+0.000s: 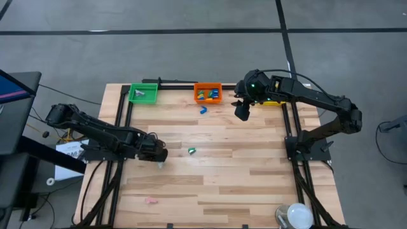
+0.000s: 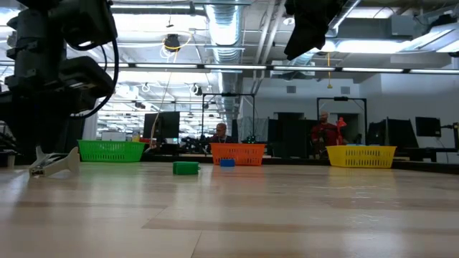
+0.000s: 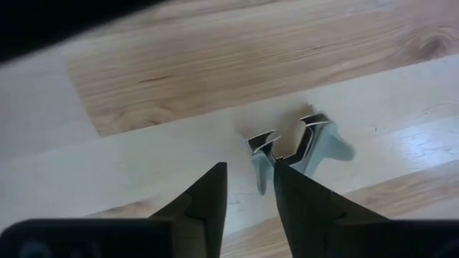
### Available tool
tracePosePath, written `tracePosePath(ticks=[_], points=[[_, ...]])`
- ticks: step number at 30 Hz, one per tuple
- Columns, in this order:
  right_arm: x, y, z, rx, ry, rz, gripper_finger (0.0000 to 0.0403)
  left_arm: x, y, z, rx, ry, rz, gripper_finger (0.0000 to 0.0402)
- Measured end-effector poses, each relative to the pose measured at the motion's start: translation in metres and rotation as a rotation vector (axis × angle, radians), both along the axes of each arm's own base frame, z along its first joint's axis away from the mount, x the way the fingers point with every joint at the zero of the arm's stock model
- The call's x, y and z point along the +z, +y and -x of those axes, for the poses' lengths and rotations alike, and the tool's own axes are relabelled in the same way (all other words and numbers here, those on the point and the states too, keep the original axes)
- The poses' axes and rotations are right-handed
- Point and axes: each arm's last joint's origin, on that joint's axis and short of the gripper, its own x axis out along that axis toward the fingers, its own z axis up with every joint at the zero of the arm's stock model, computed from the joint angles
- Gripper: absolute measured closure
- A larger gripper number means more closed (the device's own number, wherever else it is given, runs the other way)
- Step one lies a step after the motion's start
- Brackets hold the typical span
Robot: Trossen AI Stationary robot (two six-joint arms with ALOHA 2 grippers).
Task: Pick and place Stapler, Stapler remover, tape
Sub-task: Put the gray staple remover into the green bin
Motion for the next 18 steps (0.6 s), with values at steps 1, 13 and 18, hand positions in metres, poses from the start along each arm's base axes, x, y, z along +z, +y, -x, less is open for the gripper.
tracePosePath(ticks=[1, 13, 18], points=[[0.0000, 0.0000, 0.0000, 0.000, 0.000, 0.000, 0.0230, 0.0001, 0.0000, -0.0002, 0.000, -0.002, 0.000, 0.0300], [0.0000, 0.0000, 0.0000, 0.001, 0.001, 0.001, 0.0230, 0.0005, -0.0004, -0.0018, 0.000, -0.020, 0.004, 0.0346], [0.0000, -0.0001, 0.0000, 0.001, 0.001, 0.001, 0.0230, 0.0006, -0.0004, -0.0021, 0.000, -0.023, 0.005, 0.0368]])
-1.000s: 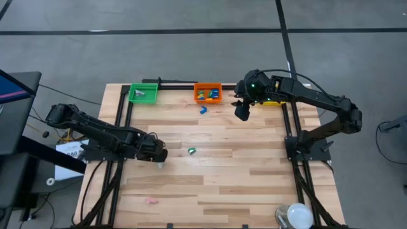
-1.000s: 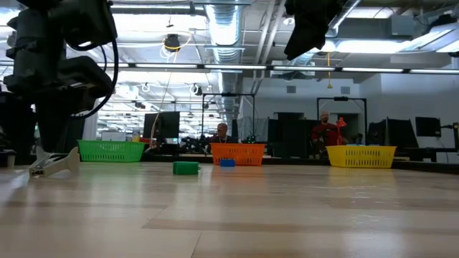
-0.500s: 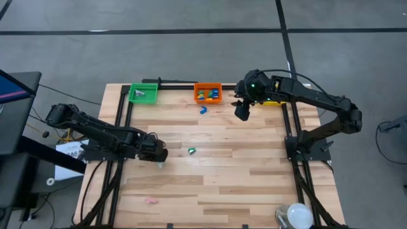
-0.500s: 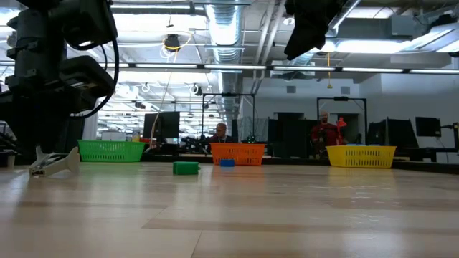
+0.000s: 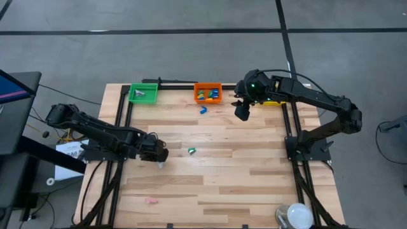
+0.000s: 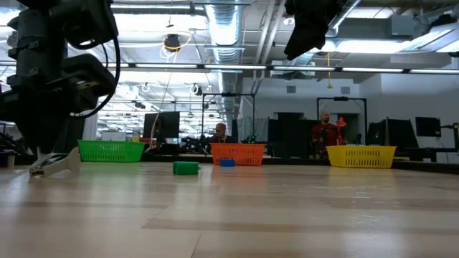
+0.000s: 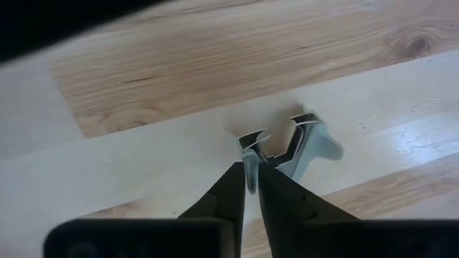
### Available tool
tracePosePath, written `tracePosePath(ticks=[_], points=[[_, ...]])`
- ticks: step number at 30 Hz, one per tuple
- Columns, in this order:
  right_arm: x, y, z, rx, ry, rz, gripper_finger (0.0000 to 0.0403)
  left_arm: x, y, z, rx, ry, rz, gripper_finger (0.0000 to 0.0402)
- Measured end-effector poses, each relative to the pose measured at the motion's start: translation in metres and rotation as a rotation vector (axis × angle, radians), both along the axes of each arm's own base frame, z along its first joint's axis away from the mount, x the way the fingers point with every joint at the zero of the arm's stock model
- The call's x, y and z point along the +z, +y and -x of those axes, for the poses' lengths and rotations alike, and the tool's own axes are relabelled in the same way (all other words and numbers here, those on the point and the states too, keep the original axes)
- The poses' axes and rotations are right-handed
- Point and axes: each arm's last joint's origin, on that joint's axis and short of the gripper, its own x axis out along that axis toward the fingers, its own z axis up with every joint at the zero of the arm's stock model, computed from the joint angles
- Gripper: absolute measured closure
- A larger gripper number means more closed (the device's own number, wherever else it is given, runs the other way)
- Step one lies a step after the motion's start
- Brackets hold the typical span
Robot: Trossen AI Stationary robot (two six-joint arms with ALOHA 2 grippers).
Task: Pick and place Stapler, Stapler remover, tape
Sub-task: Put the gray staple remover into the green bin
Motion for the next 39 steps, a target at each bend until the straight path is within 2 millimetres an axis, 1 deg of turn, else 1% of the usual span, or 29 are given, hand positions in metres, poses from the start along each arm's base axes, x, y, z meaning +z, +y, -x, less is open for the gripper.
tracePosePath(ticks=[6, 17, 24, 29, 35, 39], points=[[0.000, 0.000, 0.000, 0.000, 0.000, 0.000, 0.0230, 0.000, 0.000, -0.001, 0.000, -0.011, 0.002, 0.0396], [0.000, 0.000, 0.000, 0.000, 0.000, 0.000, 0.0230, 0.003, 0.000, -0.001, 0.000, -0.034, 0.004, 0.0398], [0.000, 0.000, 0.000, 0.000, -0.003, 0.001, 0.0230, 0.018, 0.004, 0.004, 0.033, -0.146, -0.053, 0.0399], [0.000, 0.000, 0.000, 0.000, -0.004, 0.002, 0.0230, 0.030, 0.014, 0.008, 0.057, -0.245, -0.111, 0.0399], [0.001, 0.000, -0.001, 0.000, -0.009, 0.002, 0.0230, 0.042, 0.030, 0.012, 0.065, -0.338, -0.205, 0.0399], [0.001, 0.000, -0.001, -0.001, -0.020, 0.006, 0.0230, 0.050, 0.043, 0.009, 0.062, -0.423, -0.262, 0.0399]])
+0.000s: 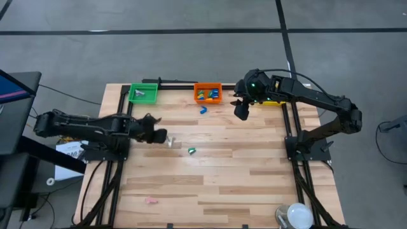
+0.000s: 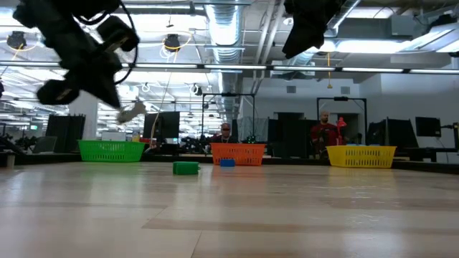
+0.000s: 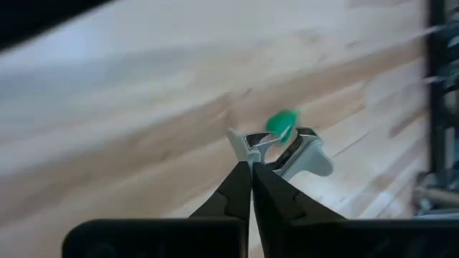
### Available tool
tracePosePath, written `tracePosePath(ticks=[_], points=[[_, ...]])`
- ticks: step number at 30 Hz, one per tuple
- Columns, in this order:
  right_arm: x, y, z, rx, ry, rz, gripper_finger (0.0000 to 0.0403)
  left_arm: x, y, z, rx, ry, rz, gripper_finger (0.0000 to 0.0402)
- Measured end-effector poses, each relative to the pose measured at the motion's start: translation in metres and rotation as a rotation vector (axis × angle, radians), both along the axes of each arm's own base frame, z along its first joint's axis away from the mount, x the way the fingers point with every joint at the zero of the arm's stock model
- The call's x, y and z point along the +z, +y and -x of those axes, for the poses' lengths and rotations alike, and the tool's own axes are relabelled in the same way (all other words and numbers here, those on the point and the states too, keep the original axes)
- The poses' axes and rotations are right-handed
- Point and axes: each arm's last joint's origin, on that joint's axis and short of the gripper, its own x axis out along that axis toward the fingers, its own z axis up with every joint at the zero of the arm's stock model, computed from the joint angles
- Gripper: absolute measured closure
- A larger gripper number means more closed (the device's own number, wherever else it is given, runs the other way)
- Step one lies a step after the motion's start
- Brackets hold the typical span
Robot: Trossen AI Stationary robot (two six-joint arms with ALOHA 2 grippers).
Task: Pick and place Stapler, Stapler remover, tape
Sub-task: Put the gray staple remover into the green bin
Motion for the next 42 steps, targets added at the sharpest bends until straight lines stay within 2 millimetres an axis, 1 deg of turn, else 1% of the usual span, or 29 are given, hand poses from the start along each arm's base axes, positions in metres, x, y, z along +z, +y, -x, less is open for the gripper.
tracePosePath(ticks=[7, 12, 20, 26, 31, 36, 42], points=[[0.002, -0.001, -0.002, 0.000, -0.026, 0.009, 0.0230, 0.023, 0.024, -0.005, -0.003, -0.060, -0.135, 0.0399], [0.002, -0.001, -0.002, 0.000, -0.033, 0.011, 0.0230, 0.040, 0.045, -0.004, 0.013, -0.077, -0.247, 0.0399], [0.002, -0.001, -0.002, -0.005, -0.035, 0.007, 0.0230, 0.072, 0.081, 0.006, 0.060, -0.071, -0.455, 0.0399], [0.002, -0.001, -0.002, -0.006, -0.035, 0.006, 0.0230, 0.087, 0.104, 0.018, 0.087, -0.012, -0.589, 0.0399], [0.002, -0.001, -0.002, -0.006, -0.035, 0.006, 0.0230, 0.088, 0.125, 0.024, 0.113, 0.105, -0.679, 0.0399], [0.002, -0.001, -0.002, -0.006, -0.035, 0.006, 0.0230, 0.075, 0.147, 0.028, 0.130, 0.281, -0.707, 0.0399], [0.002, -0.001, -0.002, -0.006, -0.035, 0.006, 0.0230, 0.056, 0.171, 0.032, 0.167, 0.461, -0.683, 0.0399]])
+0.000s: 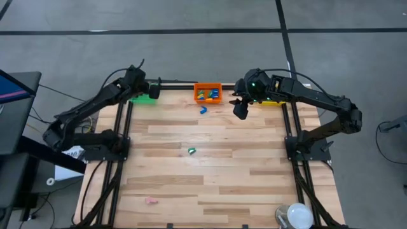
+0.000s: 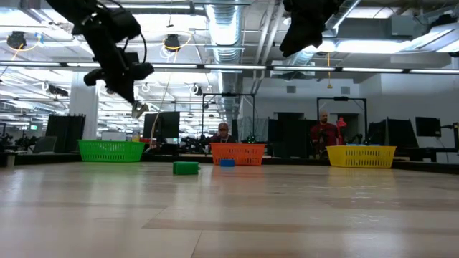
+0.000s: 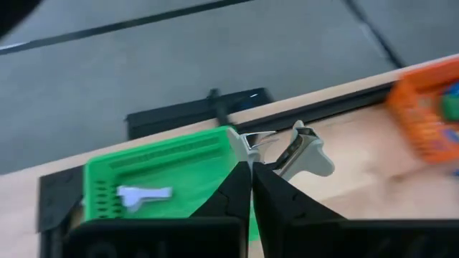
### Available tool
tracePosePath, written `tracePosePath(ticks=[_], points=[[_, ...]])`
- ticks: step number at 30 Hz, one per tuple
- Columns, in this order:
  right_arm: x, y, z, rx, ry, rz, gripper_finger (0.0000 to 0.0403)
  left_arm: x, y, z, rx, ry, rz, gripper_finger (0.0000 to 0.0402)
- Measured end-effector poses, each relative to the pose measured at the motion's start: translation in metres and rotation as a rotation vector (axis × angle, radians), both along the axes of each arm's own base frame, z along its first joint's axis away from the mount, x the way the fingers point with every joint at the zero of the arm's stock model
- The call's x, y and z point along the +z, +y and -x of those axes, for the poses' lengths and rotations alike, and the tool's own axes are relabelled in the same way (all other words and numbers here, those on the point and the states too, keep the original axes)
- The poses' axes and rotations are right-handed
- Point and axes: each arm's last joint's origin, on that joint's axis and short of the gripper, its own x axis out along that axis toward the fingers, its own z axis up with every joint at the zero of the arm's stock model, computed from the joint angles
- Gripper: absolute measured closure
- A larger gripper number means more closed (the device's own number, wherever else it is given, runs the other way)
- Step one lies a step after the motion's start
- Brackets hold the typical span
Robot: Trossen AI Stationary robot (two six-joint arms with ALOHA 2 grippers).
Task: Pick and place Stapler, Stapler remover, tape
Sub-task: Put the gray staple remover into the green bin, then put the green stapler into the orange bin
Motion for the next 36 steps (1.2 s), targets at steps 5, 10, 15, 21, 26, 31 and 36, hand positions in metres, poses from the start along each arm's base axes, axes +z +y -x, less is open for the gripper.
tracePosePath(ticks=[5, 10, 15, 21, 26, 31, 36], points=[[0.000, 0.000, 0.000, 0.000, 0.000, 0.000, 0.0230, -0.014, 0.013, 0.000, 0.071, 0.077, 0.028, 0.0399], [0.000, 0.000, 0.000, 0.000, 0.000, 0.000, 0.0230, -0.027, 0.022, -0.001, 0.095, 0.128, 0.068, 0.0399], [0.000, 0.000, 0.000, 0.000, 0.000, 0.000, 0.0230, -0.037, 0.030, 0.000, 0.109, 0.174, 0.101, 0.0399], [0.000, 0.000, 0.000, 0.000, 0.000, 0.000, 0.0230, -0.039, 0.030, -0.001, 0.117, 0.195, 0.096, 0.0398], [0.000, 0.000, 0.000, 0.000, 0.000, 0.000, 0.0230, -0.039, 0.030, -0.001, 0.117, 0.195, 0.096, 0.0392], [0.000, 0.000, 0.000, 0.000, 0.000, 0.000, 0.0230, -0.039, 0.030, -0.001, 0.118, 0.195, 0.096, 0.0367], [0.000, 0.000, 0.000, 0.000, 0.000, 0.000, 0.0230, -0.039, 0.030, -0.001, 0.117, 0.195, 0.095, 0.0323]])
